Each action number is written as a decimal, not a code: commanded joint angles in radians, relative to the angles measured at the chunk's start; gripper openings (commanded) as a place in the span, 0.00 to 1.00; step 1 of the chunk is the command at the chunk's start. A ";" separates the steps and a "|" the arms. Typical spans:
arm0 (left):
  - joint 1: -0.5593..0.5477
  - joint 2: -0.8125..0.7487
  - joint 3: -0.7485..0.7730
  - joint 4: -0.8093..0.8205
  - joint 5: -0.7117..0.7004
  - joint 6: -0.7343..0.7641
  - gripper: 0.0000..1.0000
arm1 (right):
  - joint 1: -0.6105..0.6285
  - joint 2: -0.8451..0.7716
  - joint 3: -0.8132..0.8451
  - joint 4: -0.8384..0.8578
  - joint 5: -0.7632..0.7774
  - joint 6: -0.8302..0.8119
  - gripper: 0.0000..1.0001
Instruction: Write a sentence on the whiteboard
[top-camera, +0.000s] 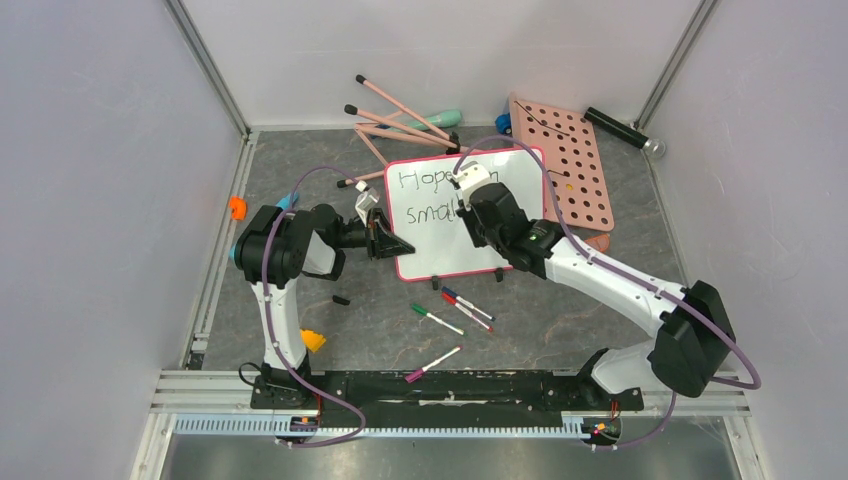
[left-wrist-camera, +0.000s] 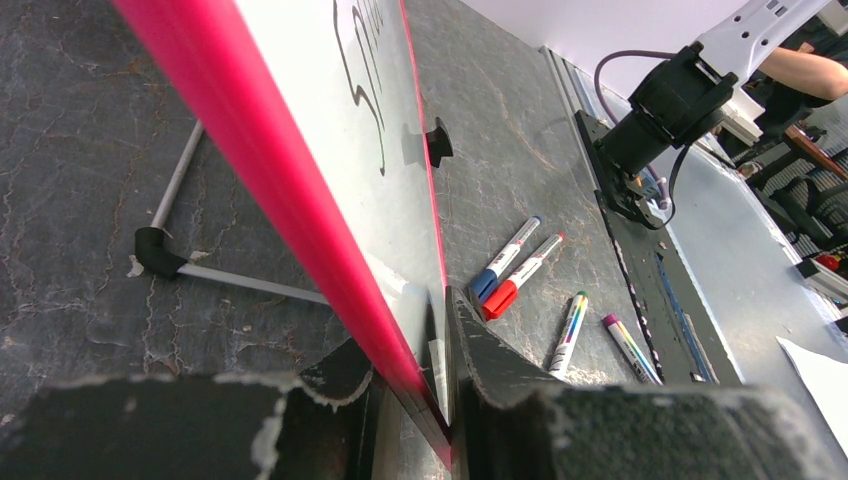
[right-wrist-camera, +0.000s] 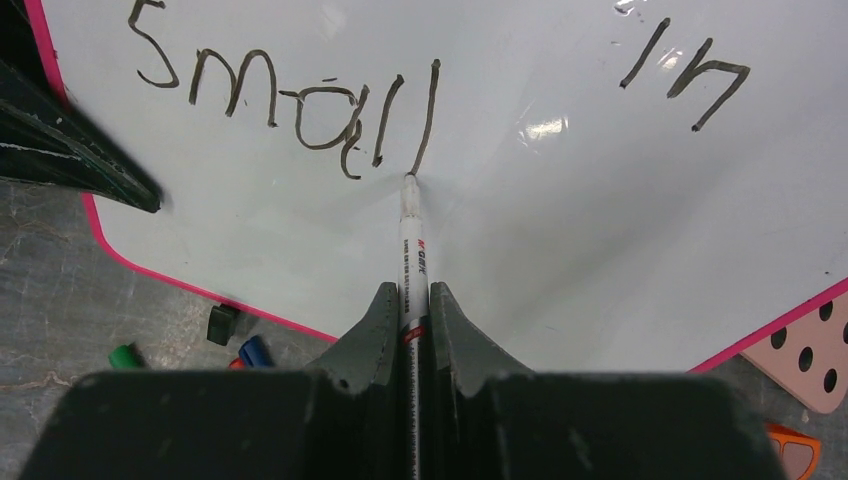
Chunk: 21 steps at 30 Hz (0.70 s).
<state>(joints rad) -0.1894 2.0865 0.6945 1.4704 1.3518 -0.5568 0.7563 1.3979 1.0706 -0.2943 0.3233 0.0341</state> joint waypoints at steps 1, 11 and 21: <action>-0.013 0.020 0.010 0.087 0.065 0.085 0.21 | -0.007 -0.015 -0.006 0.008 -0.001 0.007 0.00; -0.013 0.022 0.024 0.087 0.068 0.079 0.17 | -0.013 -0.142 -0.049 0.013 0.088 -0.018 0.00; -0.014 0.024 0.026 0.087 0.069 0.078 0.16 | -0.041 -0.141 -0.053 0.054 0.108 -0.025 0.00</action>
<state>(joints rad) -0.1921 2.0884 0.7063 1.4727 1.3685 -0.5564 0.7219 1.2541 1.0161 -0.2996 0.4023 0.0238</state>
